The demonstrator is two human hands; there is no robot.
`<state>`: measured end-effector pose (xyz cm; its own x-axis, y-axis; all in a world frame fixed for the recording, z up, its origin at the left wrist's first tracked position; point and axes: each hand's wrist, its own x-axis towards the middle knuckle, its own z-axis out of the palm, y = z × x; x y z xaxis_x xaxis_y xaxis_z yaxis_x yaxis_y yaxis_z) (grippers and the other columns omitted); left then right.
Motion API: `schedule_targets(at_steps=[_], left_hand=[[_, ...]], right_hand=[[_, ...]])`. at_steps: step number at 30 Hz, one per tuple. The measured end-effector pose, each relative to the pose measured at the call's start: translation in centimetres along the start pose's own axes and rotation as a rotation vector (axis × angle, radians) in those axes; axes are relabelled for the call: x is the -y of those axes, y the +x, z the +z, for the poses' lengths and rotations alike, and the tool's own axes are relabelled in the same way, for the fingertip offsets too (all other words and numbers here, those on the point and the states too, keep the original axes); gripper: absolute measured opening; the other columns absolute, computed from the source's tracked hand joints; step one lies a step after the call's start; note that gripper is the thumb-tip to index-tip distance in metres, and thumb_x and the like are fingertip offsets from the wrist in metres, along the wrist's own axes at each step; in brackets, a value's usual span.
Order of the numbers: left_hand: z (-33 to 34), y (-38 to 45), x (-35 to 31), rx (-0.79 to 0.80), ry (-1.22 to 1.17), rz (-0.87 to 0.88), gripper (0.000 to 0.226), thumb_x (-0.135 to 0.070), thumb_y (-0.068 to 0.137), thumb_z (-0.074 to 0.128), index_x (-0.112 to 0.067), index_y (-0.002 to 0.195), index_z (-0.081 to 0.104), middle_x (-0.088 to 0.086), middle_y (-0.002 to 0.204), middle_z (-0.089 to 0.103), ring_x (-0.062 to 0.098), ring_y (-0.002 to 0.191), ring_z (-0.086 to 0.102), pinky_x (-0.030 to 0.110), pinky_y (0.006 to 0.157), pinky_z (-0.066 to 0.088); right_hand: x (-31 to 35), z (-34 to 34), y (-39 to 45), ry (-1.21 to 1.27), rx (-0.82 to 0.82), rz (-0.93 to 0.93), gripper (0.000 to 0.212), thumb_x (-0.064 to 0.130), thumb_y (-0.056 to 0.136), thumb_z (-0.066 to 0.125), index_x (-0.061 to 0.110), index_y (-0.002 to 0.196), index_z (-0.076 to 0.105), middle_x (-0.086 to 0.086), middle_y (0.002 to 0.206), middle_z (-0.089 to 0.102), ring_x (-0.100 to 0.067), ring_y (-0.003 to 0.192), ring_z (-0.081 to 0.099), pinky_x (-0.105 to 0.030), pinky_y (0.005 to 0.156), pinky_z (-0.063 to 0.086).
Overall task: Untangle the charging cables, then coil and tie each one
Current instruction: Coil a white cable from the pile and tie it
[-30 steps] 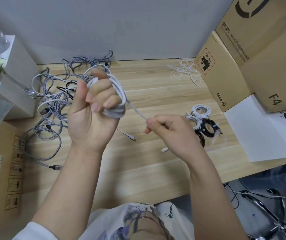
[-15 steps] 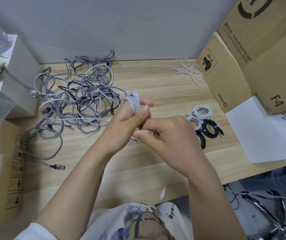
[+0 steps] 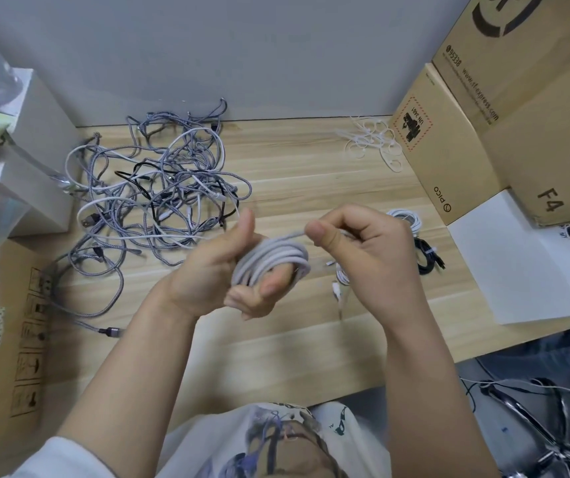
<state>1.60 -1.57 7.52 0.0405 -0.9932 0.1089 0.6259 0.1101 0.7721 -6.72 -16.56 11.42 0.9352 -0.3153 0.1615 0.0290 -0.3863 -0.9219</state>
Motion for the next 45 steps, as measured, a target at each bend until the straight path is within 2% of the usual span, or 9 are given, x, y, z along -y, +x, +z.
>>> schedule_targets(at_steps=[4,10,17,20,24,29,33,37,45], left_hand=[[0.3,0.6,-1.0,0.216,-0.336,0.25,0.045,-0.047,0.094,0.048,-0.004,0.089,0.06,0.0,0.053,0.034,0.012,0.038,0.022,0.026,0.051,0.036],[0.9,1.1,-2.1,-0.052,-0.581,0.512,0.035,-0.021,0.089,0.061,0.005,0.108,0.048,0.013,0.069,0.044,0.023,0.057,0.04,0.035,0.067,0.038],[0.1,1.9,-1.6,-0.629,-0.116,0.654,0.048,-0.03,0.076,0.071,-0.008,0.108,0.043,-0.002,0.074,0.049,0.013,0.064,0.049,0.027,0.076,0.045],[-0.4,2.1,-1.1,-0.896,0.14,0.556,0.026,-0.029,0.083,0.051,-0.012,0.101,0.046,-0.007,0.062,0.05,0.011,0.057,0.046,0.024,0.067,0.045],[-0.9,1.9,0.0,-1.014,0.466,0.344,0.036,-0.048,0.082,0.046,-0.016,0.096,0.051,-0.009,0.058,0.048,0.011,0.052,0.043,0.034,0.065,0.033],[0.1,1.5,0.2,-0.802,0.669,-0.028,0.057,-0.052,0.098,0.017,-0.017,0.075,0.056,-0.003,0.048,0.043,0.007,0.043,0.038,0.014,0.046,0.03],[0.0,0.6,0.8,-0.431,0.567,-0.271,0.08,-0.075,0.083,0.002,-0.015,0.076,0.055,-0.001,0.046,0.041,0.016,0.047,0.037,0.021,0.054,0.036],[-0.5,-0.1,0.7,-0.212,0.282,-0.181,0.085,-0.088,0.07,0.017,-0.014,0.077,0.058,-0.005,0.044,0.039,0.019,0.043,0.03,0.026,0.054,0.041],[-0.2,-0.4,-0.4,0.086,-0.262,0.218,0.08,-0.079,0.078,0.03,-0.004,0.091,0.056,0.003,0.058,0.037,0.018,0.046,0.034,0.028,0.057,0.04]], right_hand=[[0.3,0.3,0.1,0.042,0.045,-0.002,0.025,0.04,0.085,0.059,0.035,0.061,0.056,-0.01,0.06,0.045,-0.02,0.059,0.038,-0.024,0.056,0.032],[-0.5,0.5,0.1,-0.061,0.169,0.119,0.028,0.039,0.088,0.048,0.026,0.063,0.048,0.012,0.052,0.038,-0.003,0.054,0.034,-0.02,0.053,0.029],[-0.5,1.4,-0.7,-0.26,0.39,0.198,0.027,0.035,0.093,0.055,0.027,0.068,0.05,0.005,0.043,0.035,-0.011,0.046,0.033,-0.028,0.05,0.023],[-0.1,1.2,-0.8,-0.268,0.37,0.187,0.025,0.035,0.09,0.059,0.028,0.066,0.054,0.005,0.044,0.037,-0.01,0.048,0.037,-0.021,0.048,0.023],[0.3,0.8,-0.9,-0.227,0.318,0.149,0.024,0.033,0.088,0.064,0.03,0.065,0.059,0.009,0.05,0.046,-0.006,0.051,0.042,-0.018,0.051,0.028],[0.8,0.5,-0.7,-0.129,0.259,0.119,0.021,0.03,0.082,0.066,0.032,0.061,0.065,0.018,0.055,0.061,0.003,0.061,0.055,-0.018,0.062,0.04],[0.7,-0.3,-0.5,-0.05,0.173,0.122,0.023,0.024,0.084,0.068,0.017,0.062,0.067,0.01,0.052,0.063,-0.006,0.058,0.057,-0.025,0.063,0.045],[0.1,-0.9,-0.1,0.004,0.07,0.166,0.016,0.035,0.074,0.064,0.029,0.059,0.064,0.018,0.059,0.063,0.004,0.061,0.055,-0.016,0.062,0.041],[0.1,-1.5,0.2,0.07,0.074,0.185,0.028,0.018,0.091,0.058,0.017,0.063,0.059,0.018,0.044,0.045,0.0,0.043,0.04,-0.01,0.048,0.027]])
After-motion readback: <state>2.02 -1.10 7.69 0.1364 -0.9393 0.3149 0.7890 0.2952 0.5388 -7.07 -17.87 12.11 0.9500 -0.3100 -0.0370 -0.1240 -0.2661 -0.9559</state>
